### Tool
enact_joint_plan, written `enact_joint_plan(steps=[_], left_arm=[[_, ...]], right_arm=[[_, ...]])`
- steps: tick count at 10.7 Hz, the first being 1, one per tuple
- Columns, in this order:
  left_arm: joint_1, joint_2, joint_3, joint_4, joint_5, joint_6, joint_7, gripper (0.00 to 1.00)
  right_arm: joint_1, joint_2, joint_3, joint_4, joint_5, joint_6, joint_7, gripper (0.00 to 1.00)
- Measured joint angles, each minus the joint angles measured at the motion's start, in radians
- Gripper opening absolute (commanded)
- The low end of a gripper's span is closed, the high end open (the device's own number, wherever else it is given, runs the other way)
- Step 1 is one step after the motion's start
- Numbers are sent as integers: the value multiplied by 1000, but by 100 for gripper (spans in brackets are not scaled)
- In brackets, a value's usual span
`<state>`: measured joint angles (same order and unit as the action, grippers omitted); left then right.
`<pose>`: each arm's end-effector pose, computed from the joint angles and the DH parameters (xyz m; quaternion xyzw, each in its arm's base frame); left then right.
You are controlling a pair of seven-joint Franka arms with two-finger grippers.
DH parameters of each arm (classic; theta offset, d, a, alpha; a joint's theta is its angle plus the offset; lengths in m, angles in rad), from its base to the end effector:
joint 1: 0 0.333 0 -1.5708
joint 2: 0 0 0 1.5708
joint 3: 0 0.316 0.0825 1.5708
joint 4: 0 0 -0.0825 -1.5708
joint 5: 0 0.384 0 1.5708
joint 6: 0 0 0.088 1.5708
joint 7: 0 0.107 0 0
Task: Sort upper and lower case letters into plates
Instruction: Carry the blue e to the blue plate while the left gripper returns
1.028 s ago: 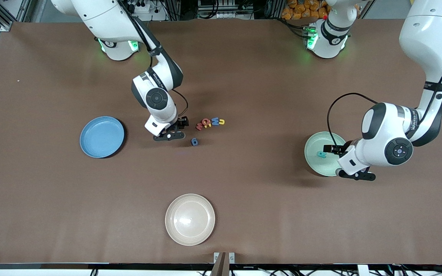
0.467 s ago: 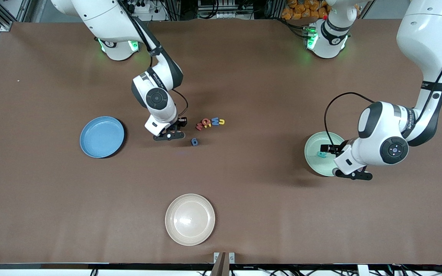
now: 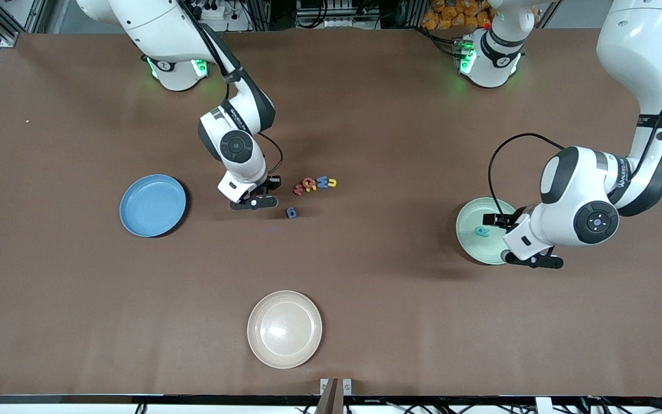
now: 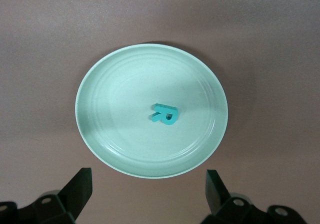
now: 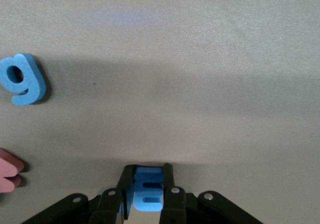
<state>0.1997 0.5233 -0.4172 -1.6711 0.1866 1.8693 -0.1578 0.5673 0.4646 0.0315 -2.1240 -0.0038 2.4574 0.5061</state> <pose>0.6333 -0.0985 0.3018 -0.9886 0.0586 0.1385 0.0060 0.4628 0.3162 0.1776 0.9968 0.0466 -0.0589 0.0292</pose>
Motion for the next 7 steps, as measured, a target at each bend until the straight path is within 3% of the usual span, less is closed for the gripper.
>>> enact_joint_plan(steps=[4, 7], left_arm=[[-15, -20, -24, 21, -7, -19, -14, 95], [-18, -29, -104, 45, -12, -51, -182, 95]], right_arm=[[-24, -25, -10, 72, 0, -165, 4, 7], [-162, -63, -17, 167, 5, -386, -158, 9]])
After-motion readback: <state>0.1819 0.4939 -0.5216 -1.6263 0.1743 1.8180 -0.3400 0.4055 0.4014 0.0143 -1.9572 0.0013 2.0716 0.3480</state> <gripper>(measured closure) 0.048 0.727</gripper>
